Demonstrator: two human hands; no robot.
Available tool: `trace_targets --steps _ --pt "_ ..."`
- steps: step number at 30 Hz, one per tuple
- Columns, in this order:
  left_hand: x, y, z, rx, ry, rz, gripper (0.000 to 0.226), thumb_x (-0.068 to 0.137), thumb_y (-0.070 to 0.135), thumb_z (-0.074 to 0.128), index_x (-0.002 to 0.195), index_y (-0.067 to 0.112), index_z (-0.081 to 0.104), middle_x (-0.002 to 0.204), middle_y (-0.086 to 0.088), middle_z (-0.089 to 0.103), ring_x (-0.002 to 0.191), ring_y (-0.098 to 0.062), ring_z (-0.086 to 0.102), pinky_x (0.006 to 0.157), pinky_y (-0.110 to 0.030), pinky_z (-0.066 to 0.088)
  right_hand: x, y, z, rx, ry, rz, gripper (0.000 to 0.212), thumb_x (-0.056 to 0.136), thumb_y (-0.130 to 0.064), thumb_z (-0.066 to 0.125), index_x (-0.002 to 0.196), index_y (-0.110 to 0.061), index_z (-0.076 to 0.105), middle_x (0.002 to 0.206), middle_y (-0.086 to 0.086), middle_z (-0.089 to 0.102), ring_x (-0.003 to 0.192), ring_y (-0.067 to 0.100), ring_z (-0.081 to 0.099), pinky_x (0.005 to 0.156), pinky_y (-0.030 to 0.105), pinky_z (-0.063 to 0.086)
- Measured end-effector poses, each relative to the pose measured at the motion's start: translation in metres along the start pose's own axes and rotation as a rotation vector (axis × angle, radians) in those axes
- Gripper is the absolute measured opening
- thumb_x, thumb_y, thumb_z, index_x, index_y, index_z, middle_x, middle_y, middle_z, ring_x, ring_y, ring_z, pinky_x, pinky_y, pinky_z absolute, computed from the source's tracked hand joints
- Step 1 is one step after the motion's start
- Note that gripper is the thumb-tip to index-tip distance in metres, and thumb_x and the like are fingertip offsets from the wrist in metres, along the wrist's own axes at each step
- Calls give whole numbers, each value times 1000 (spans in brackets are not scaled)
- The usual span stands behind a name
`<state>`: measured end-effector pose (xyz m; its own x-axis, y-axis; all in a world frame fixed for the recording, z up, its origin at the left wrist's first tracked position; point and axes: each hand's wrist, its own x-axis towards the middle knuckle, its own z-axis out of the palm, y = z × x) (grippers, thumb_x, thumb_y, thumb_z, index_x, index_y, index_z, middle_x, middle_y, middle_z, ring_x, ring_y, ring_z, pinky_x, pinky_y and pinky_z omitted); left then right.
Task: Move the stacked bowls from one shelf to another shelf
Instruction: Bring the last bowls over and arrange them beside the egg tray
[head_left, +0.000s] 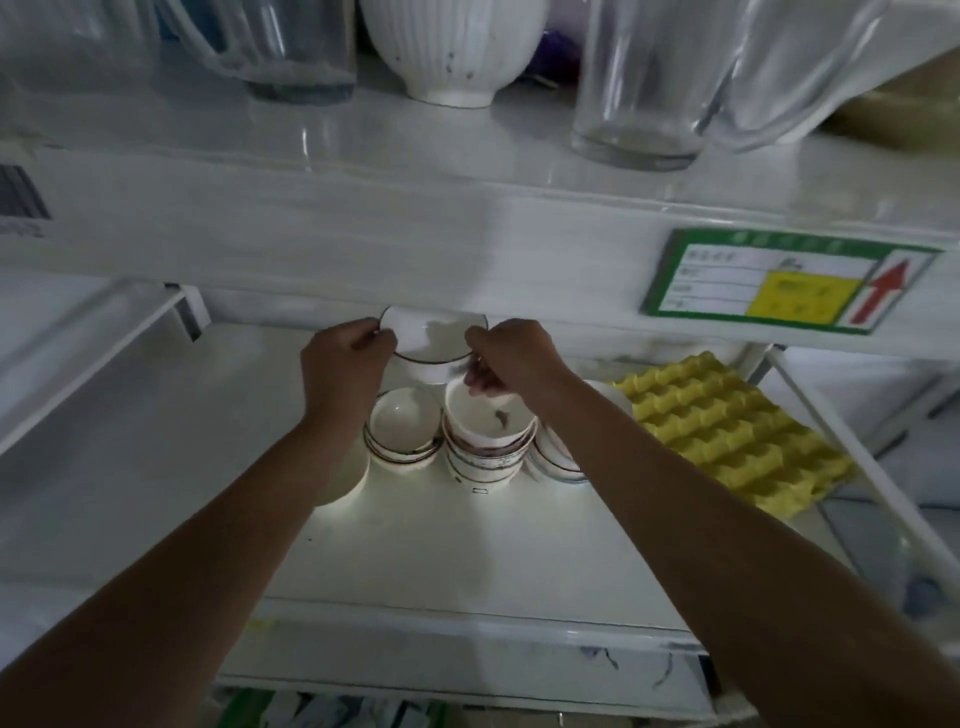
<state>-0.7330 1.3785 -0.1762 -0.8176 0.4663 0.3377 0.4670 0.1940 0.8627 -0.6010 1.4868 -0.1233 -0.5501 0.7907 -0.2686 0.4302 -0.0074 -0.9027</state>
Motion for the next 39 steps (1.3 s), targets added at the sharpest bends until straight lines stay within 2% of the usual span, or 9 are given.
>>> trace_targets --steps 4,8,10,13,16,23,28,34,39 --pt "-14 36 75 37 -169 46 36 71 31 58 66 -2 47 65 -26 47 56 -18 41 55 -30 31 -3 24 -76 -42 108 83 25 95 -5 44 74 -2 56 30 0 52 21 6 45 30 11 35" --pt "-34 51 130 111 -361 22 42 68 42 52 65 1 60 62 -18 60 69 -30 63 60 -32 43 5 64 -125 -76 244 132 33 91 -9 53 62 5 62 39 7 60 31 15 55 44 23 50" --pt "-42 51 146 160 -414 23 42 67 44 51 53 5 50 54 -13 55 72 -34 63 61 -34 43 6 79 -138 -45 275 170 30 89 -7 55 62 3 60 40 7 61 32 17 57 47 27 54" --pt "-52 42 159 228 -423 92 42 67 47 51 46 12 44 46 -7 45 72 -36 62 61 -32 39 7 96 -146 -58 271 213 27 91 -10 56 65 -2 57 42 6 61 28 12 56 33 19 47" --pt "-55 33 166 302 -433 101 48 66 54 52 68 10 71 72 -13 66 86 -36 63 76 -36 49 11 110 -146 -40 274 267 19 90 -9 57 73 0 58 50 11 60 28 15 57 33 18 45" --pt "-56 24 172 412 -395 195 39 80 47 65 100 16 77 108 -4 69 121 -28 50 98 -33 38 24 127 -145 -120 265 257 31 88 -15 54 86 10 71 71 24 71 37 20 55 41 20 42" --pt "-56 22 175 407 -389 213 38 83 45 65 99 12 74 104 -5 69 120 -28 48 97 -33 38 26 128 -149 -208 276 233 39 91 -27 55 63 -1 60 58 17 63 40 21 50 45 23 44" --pt "-56 22 174 396 -395 207 41 84 43 65 104 8 72 109 -7 68 121 -28 47 101 -34 35 27 132 -151 -234 234 279 46 94 -43 50 71 -3 60 64 15 65 45 23 57 43 19 45" --pt "-54 21 174 439 -401 262 41 86 46 61 103 11 73 103 -7 68 120 -28 46 99 -36 38 30 136 -144 -156 198 317 34 96 -33 49 88 -1 60 64 14 61 41 22 57 40 23 48"
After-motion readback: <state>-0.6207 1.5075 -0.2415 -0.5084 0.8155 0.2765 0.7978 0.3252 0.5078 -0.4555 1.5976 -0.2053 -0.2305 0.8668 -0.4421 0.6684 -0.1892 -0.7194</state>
